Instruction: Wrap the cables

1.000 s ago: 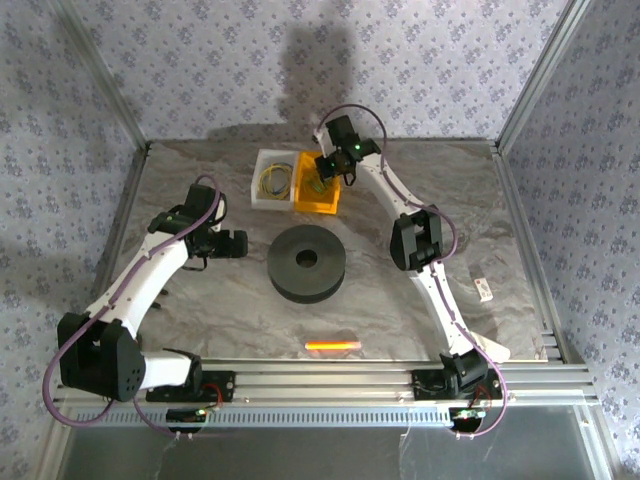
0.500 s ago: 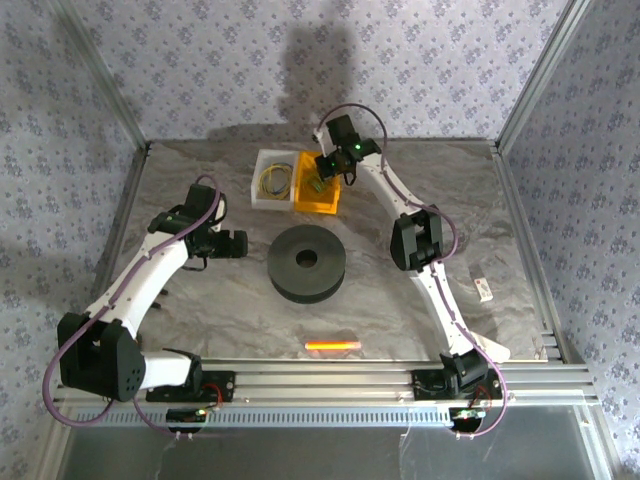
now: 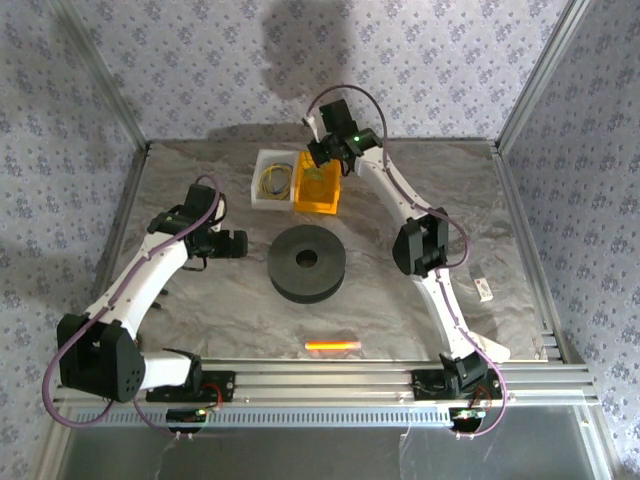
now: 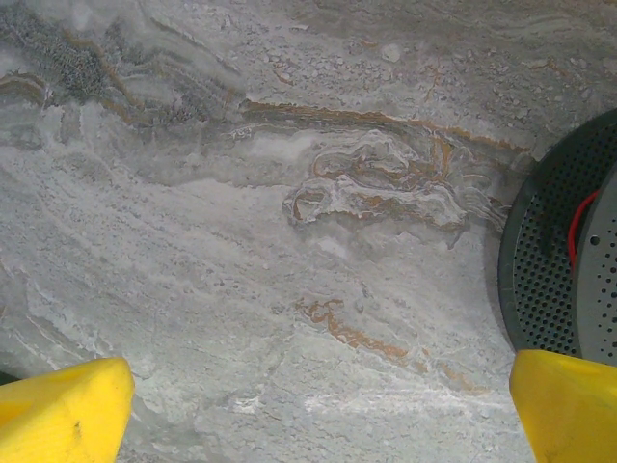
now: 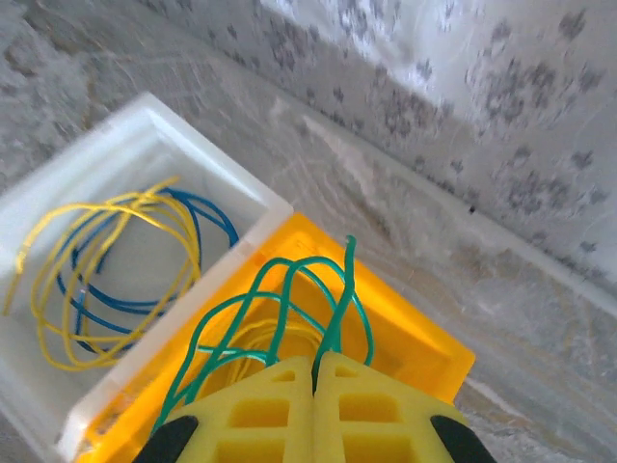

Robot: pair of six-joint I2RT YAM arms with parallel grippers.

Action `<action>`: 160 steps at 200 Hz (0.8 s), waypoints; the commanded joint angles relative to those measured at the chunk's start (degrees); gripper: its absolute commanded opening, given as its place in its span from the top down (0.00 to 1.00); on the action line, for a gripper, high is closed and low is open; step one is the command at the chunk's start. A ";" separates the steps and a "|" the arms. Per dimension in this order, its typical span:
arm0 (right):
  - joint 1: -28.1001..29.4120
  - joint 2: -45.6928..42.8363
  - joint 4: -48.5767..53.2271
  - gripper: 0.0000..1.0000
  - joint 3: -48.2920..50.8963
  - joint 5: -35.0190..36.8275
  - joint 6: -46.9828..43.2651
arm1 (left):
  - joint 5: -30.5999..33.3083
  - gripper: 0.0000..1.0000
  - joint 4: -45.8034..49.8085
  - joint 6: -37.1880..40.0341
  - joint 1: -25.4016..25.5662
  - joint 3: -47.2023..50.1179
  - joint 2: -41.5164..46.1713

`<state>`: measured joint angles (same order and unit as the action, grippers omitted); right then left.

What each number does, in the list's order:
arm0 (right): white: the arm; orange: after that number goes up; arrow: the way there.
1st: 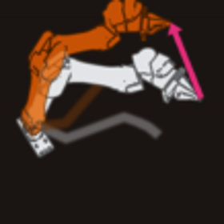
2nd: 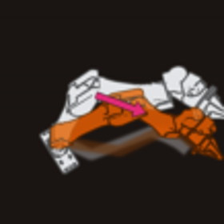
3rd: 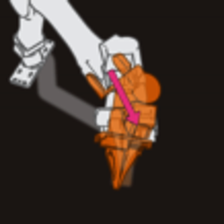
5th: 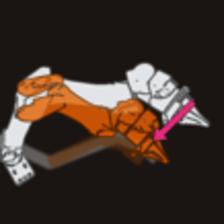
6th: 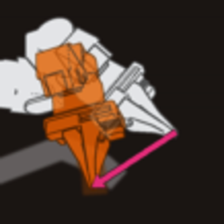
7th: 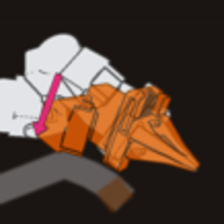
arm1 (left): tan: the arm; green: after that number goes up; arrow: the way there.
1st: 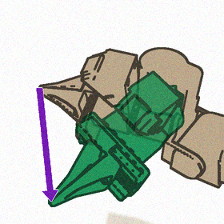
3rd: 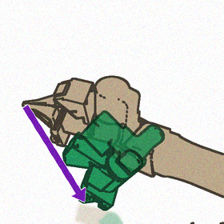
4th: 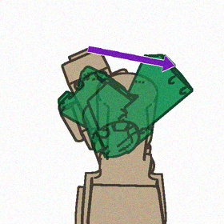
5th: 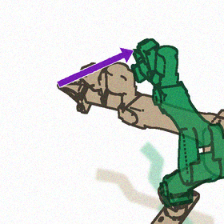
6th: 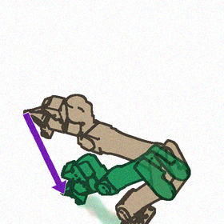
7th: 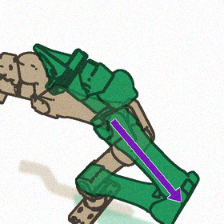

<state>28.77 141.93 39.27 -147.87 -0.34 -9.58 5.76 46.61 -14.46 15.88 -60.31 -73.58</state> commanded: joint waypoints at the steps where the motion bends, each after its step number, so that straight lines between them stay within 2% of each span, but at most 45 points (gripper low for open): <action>1: 0.72 -3.68 -0.52 1.00 1.04 2.09 -2.40 | 0.05 0.00 2.08 0.66 0.38 -1.44 1.85; 28: 1.01 -6.59 0.35 1.00 2.22 1.94 -3.39 | 0.05 0.00 2.30 0.88 0.38 -2.13 2.17; 46: 0.94 -9.89 1.21 1.00 4.75 -0.70 -2.96 | -1.74 0.00 1.53 1.13 0.38 -2.84 2.54; 65: 0.56 -15.28 0.77 1.00 11.41 -7.78 -2.32 | -6.34 0.00 -0.63 2.33 0.38 -3.73 3.16; 93: -0.62 -25.58 -1.58 1.00 25.10 -25.09 0.65 | -15.80 0.00 -7.06 2.97 0.38 -3.87 5.42; 108: -0.87 -30.58 -3.50 1.00 32.73 -32.08 3.17 | -19.79 0.00 -11.79 2.61 0.38 -3.22 6.91; 130: -0.98 -37.15 -8.55 1.00 43.05 -37.25 7.92 | -25.72 0.04 -17.41 2.08 0.63 -2.21 8.36; 160: -0.65 -43.49 -14.79 1.00 54.01 -40.90 14.85 | -26.63 0.11 -20.86 2.96 3.81 -2.45 7.16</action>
<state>27.88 102.35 31.03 -100.88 -33.63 -2.33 -15.90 31.68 -12.60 17.19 -62.19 -65.98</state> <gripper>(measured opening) 0.051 0.913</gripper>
